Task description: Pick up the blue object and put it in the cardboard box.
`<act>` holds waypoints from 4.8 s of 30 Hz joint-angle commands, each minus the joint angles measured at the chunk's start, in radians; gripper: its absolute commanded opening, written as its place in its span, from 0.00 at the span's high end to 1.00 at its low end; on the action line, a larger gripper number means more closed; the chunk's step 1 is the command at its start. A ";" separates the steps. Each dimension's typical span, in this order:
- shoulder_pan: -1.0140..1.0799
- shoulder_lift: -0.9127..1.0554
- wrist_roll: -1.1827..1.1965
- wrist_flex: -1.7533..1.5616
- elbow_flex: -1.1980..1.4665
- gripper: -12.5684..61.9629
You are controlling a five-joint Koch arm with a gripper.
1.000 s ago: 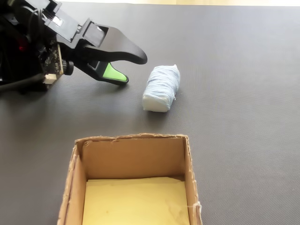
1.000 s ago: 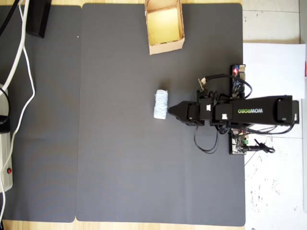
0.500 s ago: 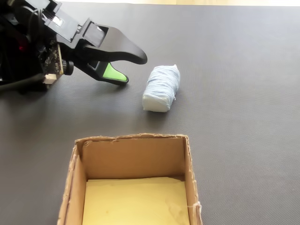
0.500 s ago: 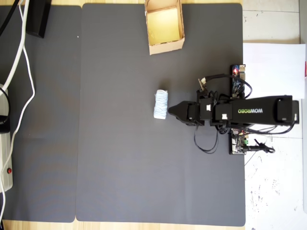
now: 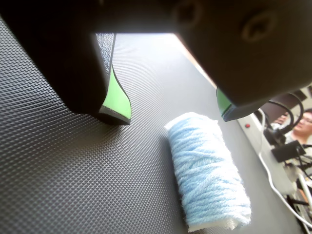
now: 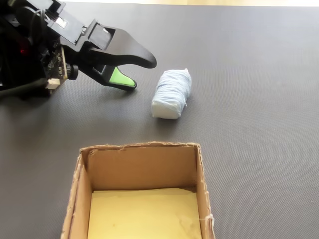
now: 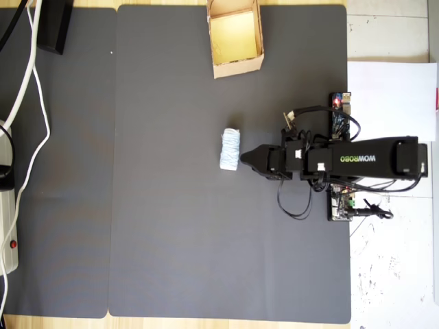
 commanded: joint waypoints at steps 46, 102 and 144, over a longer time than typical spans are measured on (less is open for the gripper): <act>0.121 -0.063 0.133 0.287 -0.414 0.39; 0.061 -0.695 0.209 0.193 -0.741 0.82; 0.749 -0.578 -0.011 -0.374 -0.950 0.96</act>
